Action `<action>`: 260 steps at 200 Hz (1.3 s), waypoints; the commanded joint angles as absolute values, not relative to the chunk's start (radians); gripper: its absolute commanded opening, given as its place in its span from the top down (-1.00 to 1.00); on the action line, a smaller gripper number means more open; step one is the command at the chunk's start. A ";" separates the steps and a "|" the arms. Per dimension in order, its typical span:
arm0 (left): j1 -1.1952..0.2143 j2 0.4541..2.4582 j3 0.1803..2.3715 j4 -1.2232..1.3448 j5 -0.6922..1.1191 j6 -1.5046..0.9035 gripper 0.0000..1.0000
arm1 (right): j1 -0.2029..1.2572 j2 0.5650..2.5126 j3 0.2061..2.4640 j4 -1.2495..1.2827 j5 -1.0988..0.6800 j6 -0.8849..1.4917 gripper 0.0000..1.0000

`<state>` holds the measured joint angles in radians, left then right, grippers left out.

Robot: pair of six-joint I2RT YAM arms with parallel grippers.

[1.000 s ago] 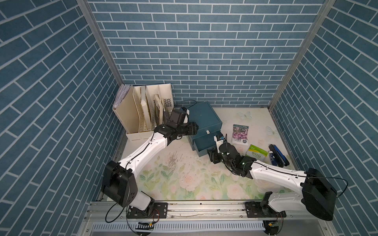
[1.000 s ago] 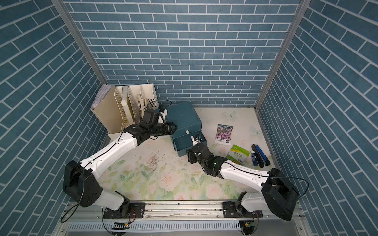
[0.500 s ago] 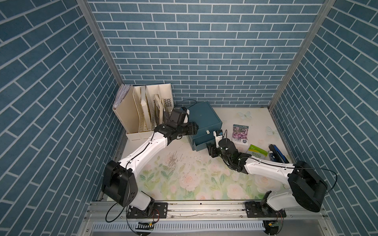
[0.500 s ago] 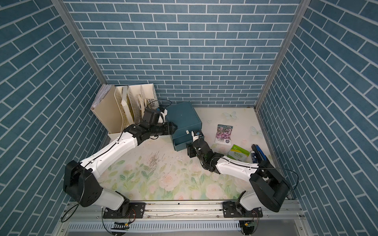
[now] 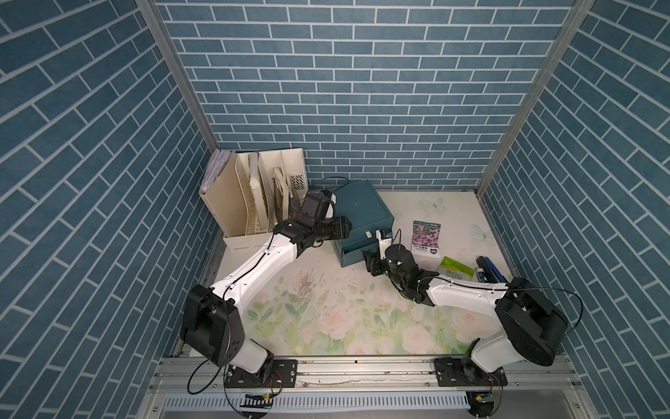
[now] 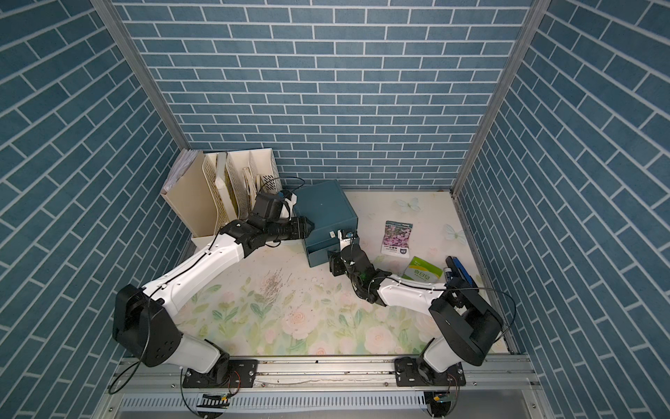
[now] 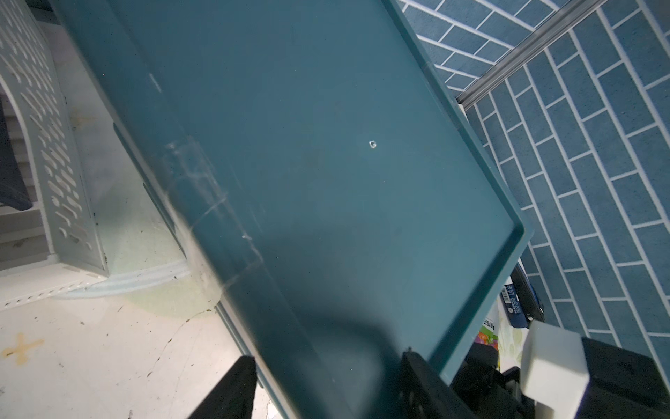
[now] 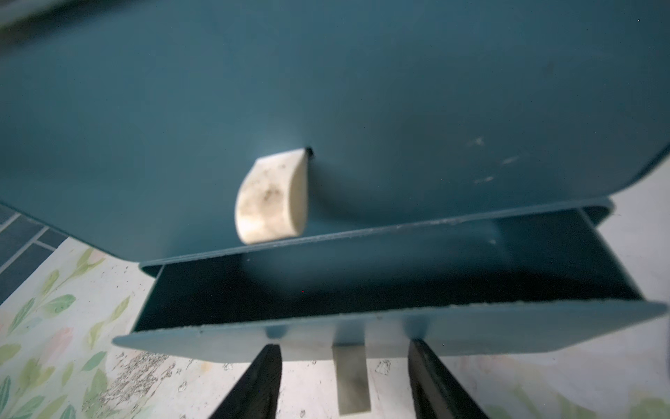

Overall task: Take the seed bags out of the drawer
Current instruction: Close the drawer in the storage box.

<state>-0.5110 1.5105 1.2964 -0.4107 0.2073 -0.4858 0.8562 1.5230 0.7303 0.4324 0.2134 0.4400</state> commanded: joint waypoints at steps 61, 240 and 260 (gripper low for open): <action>-0.516 1.552 1.289 -0.555 0.214 -0.444 -0.34 | 0.851 1.606 0.789 0.567 0.217 0.462 -0.18; -0.515 1.560 1.294 -0.569 0.213 -0.430 -0.34 | 0.828 1.635 0.813 0.566 0.200 0.485 -0.21; -0.515 1.560 1.296 -0.569 0.207 -0.431 -0.34 | 0.828 1.610 0.804 0.522 0.182 0.499 -0.33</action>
